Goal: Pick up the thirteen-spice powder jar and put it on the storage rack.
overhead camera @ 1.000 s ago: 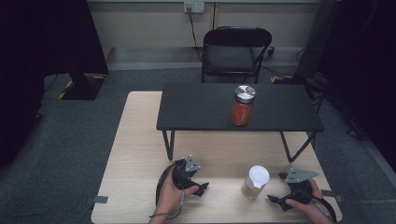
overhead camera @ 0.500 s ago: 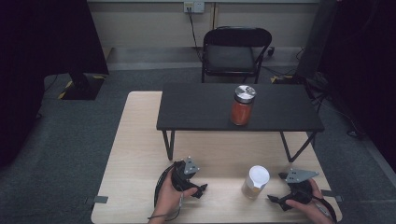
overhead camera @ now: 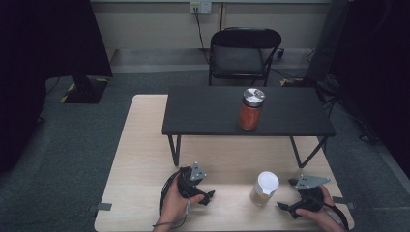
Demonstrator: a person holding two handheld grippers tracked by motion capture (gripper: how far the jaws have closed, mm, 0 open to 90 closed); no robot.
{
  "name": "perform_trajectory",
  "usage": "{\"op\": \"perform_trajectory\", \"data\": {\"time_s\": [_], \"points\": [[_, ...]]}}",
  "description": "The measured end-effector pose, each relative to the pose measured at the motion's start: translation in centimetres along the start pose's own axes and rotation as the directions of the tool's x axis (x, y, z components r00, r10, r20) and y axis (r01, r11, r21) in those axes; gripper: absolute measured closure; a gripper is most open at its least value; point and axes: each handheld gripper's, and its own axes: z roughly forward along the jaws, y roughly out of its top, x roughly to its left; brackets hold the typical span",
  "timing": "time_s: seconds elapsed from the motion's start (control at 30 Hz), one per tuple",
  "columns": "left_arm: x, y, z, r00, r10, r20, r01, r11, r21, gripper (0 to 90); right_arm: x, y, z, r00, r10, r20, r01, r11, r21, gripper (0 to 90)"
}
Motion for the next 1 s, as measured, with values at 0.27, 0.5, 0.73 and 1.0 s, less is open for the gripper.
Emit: {"op": "perform_trajectory", "data": {"time_s": [0.27, 0.5, 0.73, 1.0], "points": [[0.0, 0.0, 0.0, 1.0000, 0.000, 0.000, 0.000, 1.0000, 0.000, 1.6, 0.1, 0.0, 0.0, 1.0000, -0.002, -0.002, 0.002, 1.0000, -0.006, 1.2], [0.0, 0.0, 0.0, 1.0000, 0.000, 0.000, 0.000, 1.0000, 0.000, 1.6, 0.4, 0.5, -0.2, 0.9999, -0.006, -0.015, 0.005, 0.9995, -0.030, 1.2], [0.0, 0.0, 0.0, 1.0000, 0.000, 0.000, 0.000, 1.0000, 0.000, 1.6, 1.0, 1.8, 0.0, 0.9982, -0.031, -0.051, 0.028, 0.9986, -0.045, 1.1], [0.0, 0.0, 0.0, 1.0000, 0.000, 0.000, 0.000, 1.0000, 0.000, 1.6, 1.7, 2.6, 0.2, 0.9970, -0.025, -0.073, 0.018, 0.9955, -0.093, 1.1]]}}
